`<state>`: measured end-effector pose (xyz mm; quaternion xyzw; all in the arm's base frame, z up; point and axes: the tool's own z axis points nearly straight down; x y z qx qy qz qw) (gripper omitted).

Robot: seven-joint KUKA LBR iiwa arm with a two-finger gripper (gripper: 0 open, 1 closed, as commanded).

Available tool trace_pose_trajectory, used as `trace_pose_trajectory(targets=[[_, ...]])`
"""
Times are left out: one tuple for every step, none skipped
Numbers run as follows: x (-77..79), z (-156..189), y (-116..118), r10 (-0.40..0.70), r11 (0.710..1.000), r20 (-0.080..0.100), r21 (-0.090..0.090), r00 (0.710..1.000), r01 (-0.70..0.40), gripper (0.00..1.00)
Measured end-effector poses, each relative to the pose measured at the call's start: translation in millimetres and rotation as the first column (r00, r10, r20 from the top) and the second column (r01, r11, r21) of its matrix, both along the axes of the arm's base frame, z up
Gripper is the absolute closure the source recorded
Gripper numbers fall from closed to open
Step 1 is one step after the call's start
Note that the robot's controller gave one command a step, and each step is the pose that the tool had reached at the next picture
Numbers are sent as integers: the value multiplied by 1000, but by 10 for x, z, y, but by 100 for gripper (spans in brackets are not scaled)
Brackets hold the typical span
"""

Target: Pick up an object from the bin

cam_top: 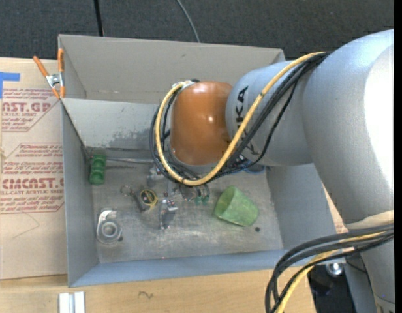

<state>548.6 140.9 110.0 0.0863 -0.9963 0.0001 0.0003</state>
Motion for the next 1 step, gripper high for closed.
trace_pose_trajectory(targets=[[86,-378,241,-165,986,4,2,986,165,0]])
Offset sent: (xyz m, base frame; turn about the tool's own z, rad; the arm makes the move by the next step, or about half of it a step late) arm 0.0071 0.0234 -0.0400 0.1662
